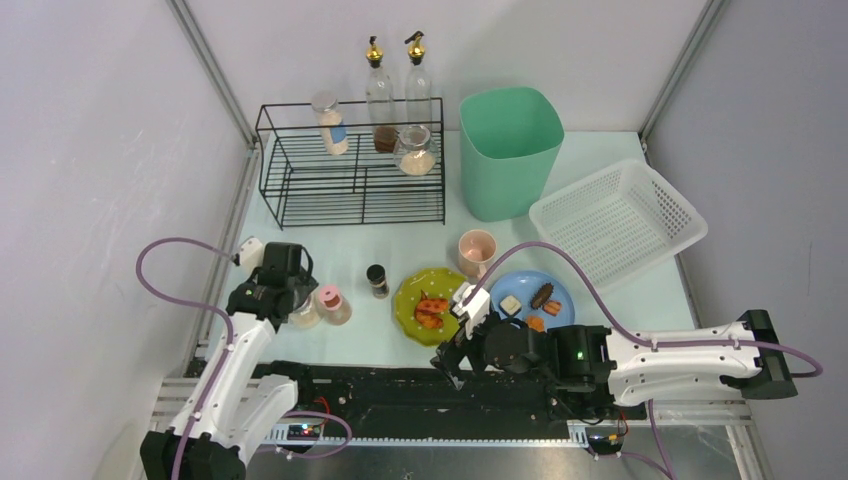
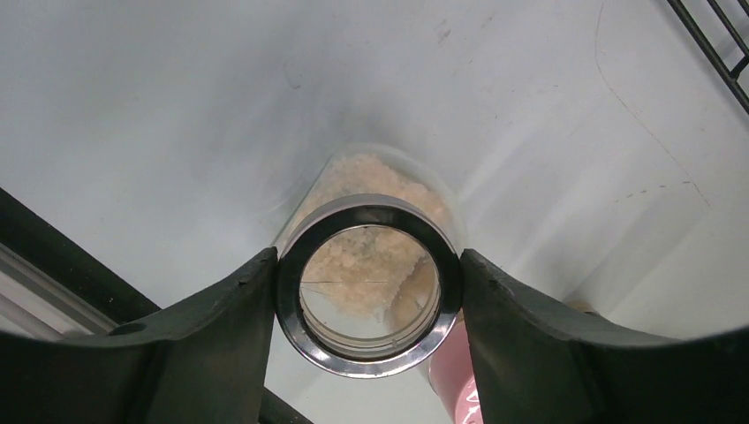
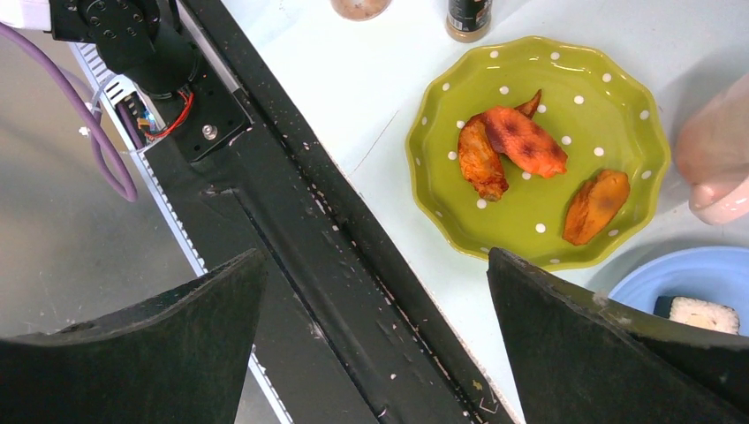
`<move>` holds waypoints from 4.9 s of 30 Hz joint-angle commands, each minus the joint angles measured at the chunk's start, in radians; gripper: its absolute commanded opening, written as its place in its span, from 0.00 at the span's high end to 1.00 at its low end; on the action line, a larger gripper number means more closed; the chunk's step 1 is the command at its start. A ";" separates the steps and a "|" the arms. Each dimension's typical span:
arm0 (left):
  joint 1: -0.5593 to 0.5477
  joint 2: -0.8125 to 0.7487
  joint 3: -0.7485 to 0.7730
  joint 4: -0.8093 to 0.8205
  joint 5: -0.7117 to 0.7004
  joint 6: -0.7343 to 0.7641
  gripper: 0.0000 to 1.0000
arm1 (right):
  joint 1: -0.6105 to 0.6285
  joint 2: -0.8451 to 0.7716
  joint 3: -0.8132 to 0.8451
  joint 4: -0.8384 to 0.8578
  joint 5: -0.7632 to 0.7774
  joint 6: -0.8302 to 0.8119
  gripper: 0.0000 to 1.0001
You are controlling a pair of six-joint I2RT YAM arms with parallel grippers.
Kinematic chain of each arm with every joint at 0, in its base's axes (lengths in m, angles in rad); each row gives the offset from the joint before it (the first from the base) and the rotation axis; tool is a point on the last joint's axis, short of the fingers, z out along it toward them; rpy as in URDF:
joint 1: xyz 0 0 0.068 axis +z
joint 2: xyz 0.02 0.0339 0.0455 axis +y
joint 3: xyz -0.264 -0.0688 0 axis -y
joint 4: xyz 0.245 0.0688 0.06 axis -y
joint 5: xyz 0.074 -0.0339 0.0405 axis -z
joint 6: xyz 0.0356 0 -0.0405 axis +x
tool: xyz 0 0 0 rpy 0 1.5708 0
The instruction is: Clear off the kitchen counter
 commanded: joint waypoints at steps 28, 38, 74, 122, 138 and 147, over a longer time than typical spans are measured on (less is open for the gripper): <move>0.004 0.133 0.469 0.018 0.104 0.192 1.00 | 0.010 -0.011 0.038 0.017 0.008 -0.001 0.00; 0.003 0.423 0.841 0.014 0.307 0.304 1.00 | 0.013 -0.022 0.033 -0.007 0.013 -0.006 0.00; -0.145 1.186 1.655 -0.141 0.241 0.417 1.00 | 0.027 -0.084 -0.042 -0.047 0.026 0.050 0.00; -0.290 0.505 0.873 -0.071 -0.031 0.386 0.00 | 0.032 -0.040 -0.021 -0.028 0.023 0.049 0.00; -0.293 0.198 0.220 -0.008 -0.030 -0.050 0.00 | 0.035 0.076 0.042 0.001 -0.016 0.038 0.00; -0.292 0.229 0.129 0.017 0.014 -0.079 0.00 | 0.043 0.128 0.080 -0.003 -0.019 0.041 0.00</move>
